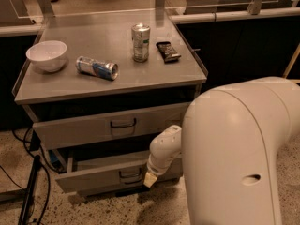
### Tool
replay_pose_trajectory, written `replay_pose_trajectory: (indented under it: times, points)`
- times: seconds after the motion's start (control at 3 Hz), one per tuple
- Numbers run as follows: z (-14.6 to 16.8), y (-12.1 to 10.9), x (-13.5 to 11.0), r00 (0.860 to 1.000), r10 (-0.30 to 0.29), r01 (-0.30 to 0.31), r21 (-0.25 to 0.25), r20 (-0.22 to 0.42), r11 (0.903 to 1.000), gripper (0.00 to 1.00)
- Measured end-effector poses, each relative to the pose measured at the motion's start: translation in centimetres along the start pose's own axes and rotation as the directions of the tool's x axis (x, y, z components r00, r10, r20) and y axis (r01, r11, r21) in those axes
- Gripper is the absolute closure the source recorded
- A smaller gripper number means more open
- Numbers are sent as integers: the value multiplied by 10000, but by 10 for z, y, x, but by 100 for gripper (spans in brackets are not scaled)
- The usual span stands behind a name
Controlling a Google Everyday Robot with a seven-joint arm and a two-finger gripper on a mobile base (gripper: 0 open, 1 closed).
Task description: Close middle drawer
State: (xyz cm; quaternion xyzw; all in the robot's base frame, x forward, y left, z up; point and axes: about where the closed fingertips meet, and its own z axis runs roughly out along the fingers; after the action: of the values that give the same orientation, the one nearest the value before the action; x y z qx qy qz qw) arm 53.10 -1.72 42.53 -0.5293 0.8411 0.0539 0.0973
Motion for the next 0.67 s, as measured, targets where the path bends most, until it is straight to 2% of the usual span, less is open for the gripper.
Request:
replay_pose_trajectory:
  times: [0.33, 0.67]
  points:
    - [0, 0, 0, 10000, 0, 0, -1, 0, 10000, 0]
    - [0, 0, 0, 10000, 0, 0, -1, -1, 10000, 0]
